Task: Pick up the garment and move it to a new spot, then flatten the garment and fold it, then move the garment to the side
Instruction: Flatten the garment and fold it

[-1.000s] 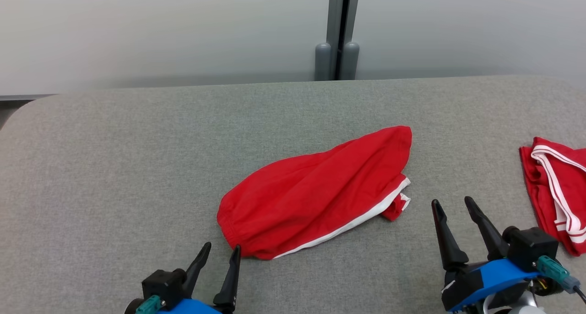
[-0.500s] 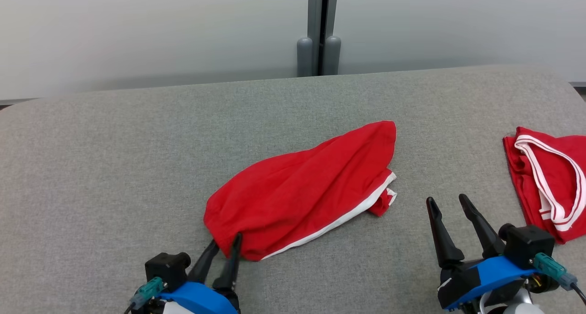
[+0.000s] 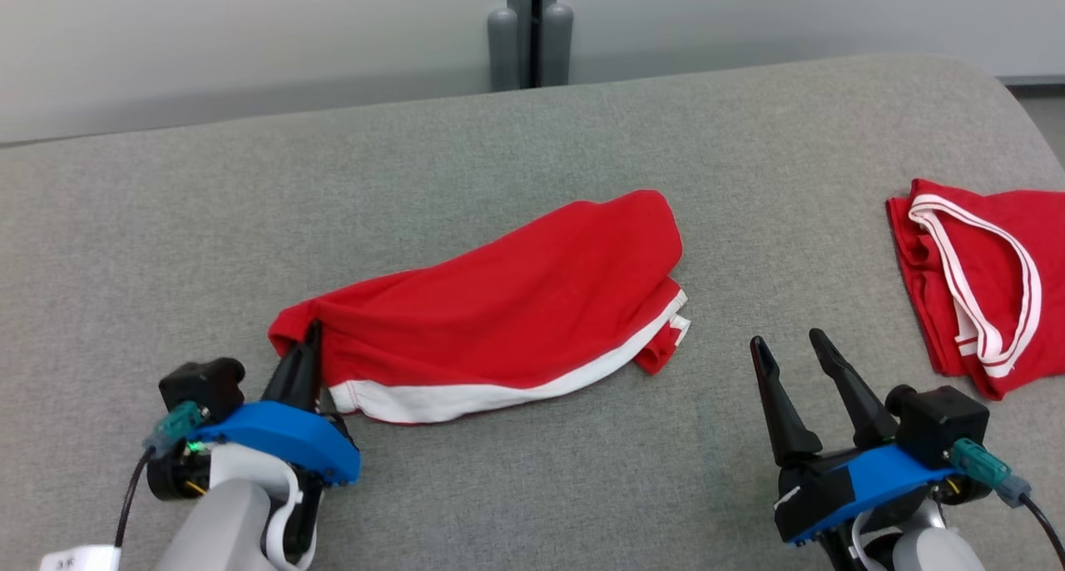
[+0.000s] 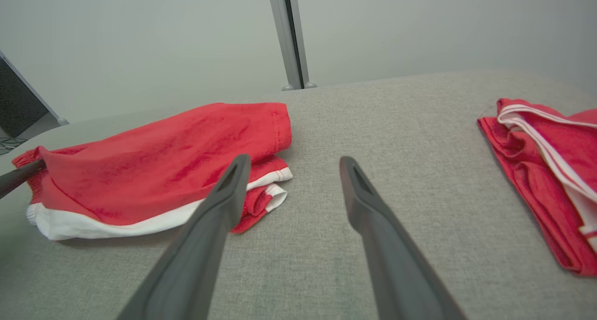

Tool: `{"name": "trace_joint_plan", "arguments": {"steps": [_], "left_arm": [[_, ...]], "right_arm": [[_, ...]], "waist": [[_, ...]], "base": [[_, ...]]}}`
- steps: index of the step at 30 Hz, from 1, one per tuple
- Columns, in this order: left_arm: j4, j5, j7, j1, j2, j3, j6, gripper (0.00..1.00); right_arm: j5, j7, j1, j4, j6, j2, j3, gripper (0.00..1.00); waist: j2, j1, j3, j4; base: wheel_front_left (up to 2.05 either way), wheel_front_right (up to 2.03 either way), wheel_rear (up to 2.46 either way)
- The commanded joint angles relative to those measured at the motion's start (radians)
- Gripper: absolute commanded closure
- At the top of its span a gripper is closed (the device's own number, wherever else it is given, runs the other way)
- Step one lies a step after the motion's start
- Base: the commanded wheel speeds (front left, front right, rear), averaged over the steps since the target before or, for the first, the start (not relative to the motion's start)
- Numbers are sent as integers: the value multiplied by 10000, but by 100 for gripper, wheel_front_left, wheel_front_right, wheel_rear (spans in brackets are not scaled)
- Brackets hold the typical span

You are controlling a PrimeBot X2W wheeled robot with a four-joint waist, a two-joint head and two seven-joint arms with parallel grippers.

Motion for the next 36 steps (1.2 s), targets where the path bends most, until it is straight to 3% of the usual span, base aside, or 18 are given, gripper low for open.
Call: {"name": "trace_joint_plan", "arguments": {"steps": [1,7,11,12,14,24,36], "left_arm": [[233,189,-48,-473,164,35,158,100],[1157,821,-269,-1501,689,-20,535,100],[1472,985,-392,-1831,811,-13,520,100],[1491,1028,-432,-1878,805,-8,496,95],[1457,1087,-481,-1880,701,-33,419,0],[341,1394,-537,-633,193,354,321,0],[-1040,1747,-542,968,48,884,248,0]], "right_arm": [[56,-77,-214,16,6,8,64,0],[116,-203,-525,149,6,11,195,0],[143,-301,-569,250,6,16,130,0],[140,-325,-563,286,6,17,117,0],[147,-355,-559,347,6,18,69,0],[51,-279,-346,325,6,18,-158,0],[15,-109,189,133,6,18,-528,0]], "waist": [[0,0,173,-100],[0,0,613,-442],[0,0,697,-494],[0,0,697,-491],[0,0,662,-453],[0,0,144,14],[0,0,-763,393]], "base": [[0,0,0],[0,0,0],[0,0,0],[0,0,0],[0,0,0],[0,0,0],[0,0,0]]}}
